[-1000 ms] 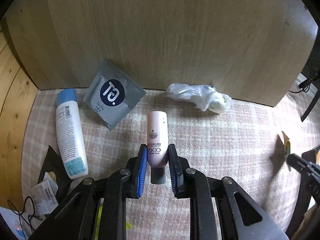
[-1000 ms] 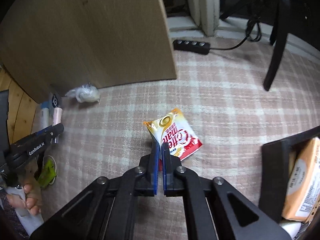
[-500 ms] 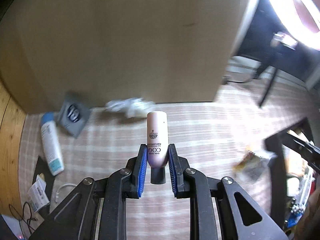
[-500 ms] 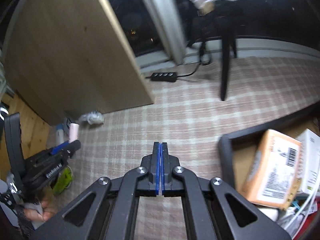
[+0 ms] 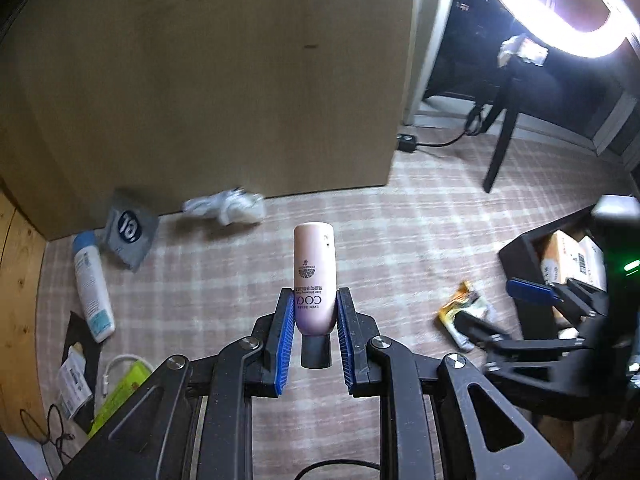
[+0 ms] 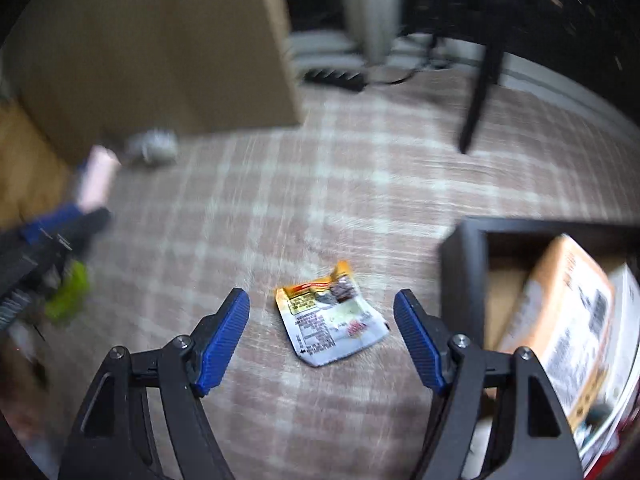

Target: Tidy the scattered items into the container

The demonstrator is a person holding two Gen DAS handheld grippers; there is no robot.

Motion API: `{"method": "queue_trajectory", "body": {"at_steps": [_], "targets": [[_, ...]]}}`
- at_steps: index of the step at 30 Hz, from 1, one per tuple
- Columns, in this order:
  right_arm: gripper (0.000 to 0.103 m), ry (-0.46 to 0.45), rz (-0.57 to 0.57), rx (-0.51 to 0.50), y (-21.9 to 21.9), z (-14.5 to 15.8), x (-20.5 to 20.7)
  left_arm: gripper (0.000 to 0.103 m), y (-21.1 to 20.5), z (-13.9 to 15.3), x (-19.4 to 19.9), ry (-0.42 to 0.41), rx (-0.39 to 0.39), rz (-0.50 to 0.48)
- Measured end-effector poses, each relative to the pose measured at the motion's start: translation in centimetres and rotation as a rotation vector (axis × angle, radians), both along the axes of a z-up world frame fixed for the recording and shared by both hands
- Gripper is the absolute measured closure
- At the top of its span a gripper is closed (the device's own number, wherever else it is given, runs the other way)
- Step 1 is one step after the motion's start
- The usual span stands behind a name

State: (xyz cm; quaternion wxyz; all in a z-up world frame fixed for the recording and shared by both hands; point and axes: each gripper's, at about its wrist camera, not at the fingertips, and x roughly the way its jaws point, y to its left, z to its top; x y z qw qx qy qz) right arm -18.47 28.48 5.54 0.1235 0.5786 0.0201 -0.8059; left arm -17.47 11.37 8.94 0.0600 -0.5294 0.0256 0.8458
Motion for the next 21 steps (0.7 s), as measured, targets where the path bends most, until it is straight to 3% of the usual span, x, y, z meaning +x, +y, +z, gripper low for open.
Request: {"method": "queue_trajectory", "body": {"at_steps": [3,7,8,9,11,16,18,21], "targets": [[0.029,-0.028,0.056,0.110,-1.3,-1.9,-0.7,0.084,-1.5,0.2,0.2,-0.003,-0.003,0.024],[0.033,-0.055,0.059,0.119,-0.8,-2.9,-1.0,0.084,-2.7,0.1,0.5,-0.011,-0.001,0.049],[0.042,-0.054,0.065,0.127,-0.8,-2.9,-0.7,0.084,-2.9,0.1,0.6,-0.013,0.001,0.053],[0.056,-0.049,0.079,0.127,-0.8,-2.7,-0.4,0.084,-2.9,0.1,0.8,-0.013,0.000,0.055],[0.067,-0.055,0.070,0.105,-0.3,-2.4,0.0,0.084,-2.7,0.3,1.4,-0.016,0.002,0.058],[0.074,-0.082,-0.009,0.019,1.8,-2.0,1.0,0.084,-1.7,1.5,2.9,-0.012,0.004,0.055],[0.097,-0.068,-0.028,0.020,2.3,-1.5,1.8,0.084,-0.9,2.2,3.5,-0.008,0.003,0.052],[0.098,-0.049,-0.043,-0.033,3.5,0.2,3.2,0.084,0.9,3.2,4.7,0.013,-0.015,0.033]]}}
